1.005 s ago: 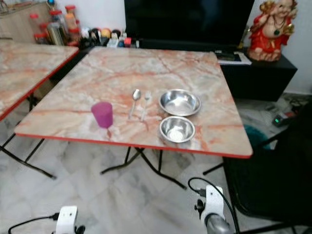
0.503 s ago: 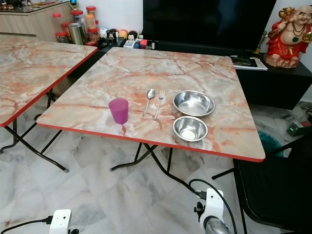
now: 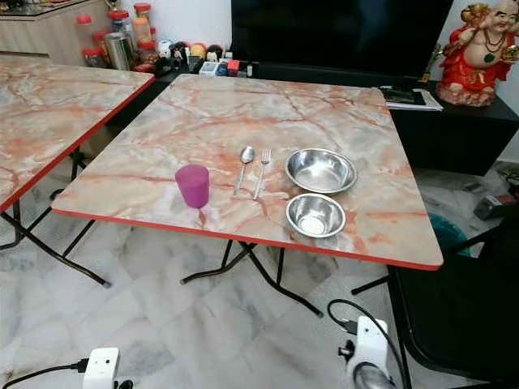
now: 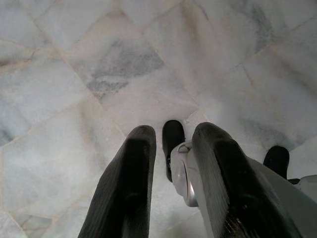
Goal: Setting the table
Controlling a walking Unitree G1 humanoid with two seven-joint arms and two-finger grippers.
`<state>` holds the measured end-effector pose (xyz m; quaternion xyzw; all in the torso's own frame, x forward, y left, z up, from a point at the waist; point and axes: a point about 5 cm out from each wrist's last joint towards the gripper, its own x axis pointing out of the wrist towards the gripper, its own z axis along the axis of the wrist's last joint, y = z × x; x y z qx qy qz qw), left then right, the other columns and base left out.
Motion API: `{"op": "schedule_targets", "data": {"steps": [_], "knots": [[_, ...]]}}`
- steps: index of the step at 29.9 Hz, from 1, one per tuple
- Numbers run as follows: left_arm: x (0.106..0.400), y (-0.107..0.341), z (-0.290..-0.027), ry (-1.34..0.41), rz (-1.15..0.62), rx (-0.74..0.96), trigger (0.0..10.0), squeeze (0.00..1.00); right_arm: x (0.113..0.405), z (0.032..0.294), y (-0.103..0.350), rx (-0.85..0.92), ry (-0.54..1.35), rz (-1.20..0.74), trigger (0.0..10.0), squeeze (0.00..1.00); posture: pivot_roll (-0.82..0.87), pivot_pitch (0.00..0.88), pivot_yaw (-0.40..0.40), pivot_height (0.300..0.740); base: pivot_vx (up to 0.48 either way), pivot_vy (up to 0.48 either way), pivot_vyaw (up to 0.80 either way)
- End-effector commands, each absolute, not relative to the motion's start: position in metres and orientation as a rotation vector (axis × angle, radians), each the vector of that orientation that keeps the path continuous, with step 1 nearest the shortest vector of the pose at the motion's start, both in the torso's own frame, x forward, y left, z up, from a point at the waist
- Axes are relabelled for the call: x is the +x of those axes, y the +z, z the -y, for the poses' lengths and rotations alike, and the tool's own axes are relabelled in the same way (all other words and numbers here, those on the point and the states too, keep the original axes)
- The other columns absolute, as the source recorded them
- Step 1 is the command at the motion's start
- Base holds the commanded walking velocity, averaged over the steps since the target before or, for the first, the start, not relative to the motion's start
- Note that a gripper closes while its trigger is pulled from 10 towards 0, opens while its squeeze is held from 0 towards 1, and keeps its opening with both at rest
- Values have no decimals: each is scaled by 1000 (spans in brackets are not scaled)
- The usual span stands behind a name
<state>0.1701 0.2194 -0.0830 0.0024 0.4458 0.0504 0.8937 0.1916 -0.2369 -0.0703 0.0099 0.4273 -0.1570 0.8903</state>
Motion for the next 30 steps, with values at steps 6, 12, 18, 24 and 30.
{"op": "schedule_targets", "data": {"steps": [6, 12, 18, 24, 30], "knots": [[170, -83, -219, 98, -935, -5, 10000, 0, 176, 245, -76, 32, -364, -916, 10000, 0, 0, 0, -14, 732, 0, 0, 0], [171, -84, -217, 88, -940, 1, 10000, 0, 179, 242, -74, 47, -345, -872, 10000, 1000, -14, 0, -7, 732, 0, 0, 0], [171, -84, -216, 81, -942, 4, 10000, 0, 179, 242, -74, 45, -346, -870, 10000, 1000, -15, 0, -6, 732, 0, 0, 0], [172, -84, -213, 74, -944, 2, 10000, 0, 180, 239, -74, 32, -341, -855, 10000, 1000, -21, 0, -7, 732, 0, 0, 0], [173, -84, -213, 70, -945, 5, 10000, 0, 188, 234, -70, 34, -299, -824, 10000, 0, -31, 0, -8, 732, 0, 0, 0]]}}
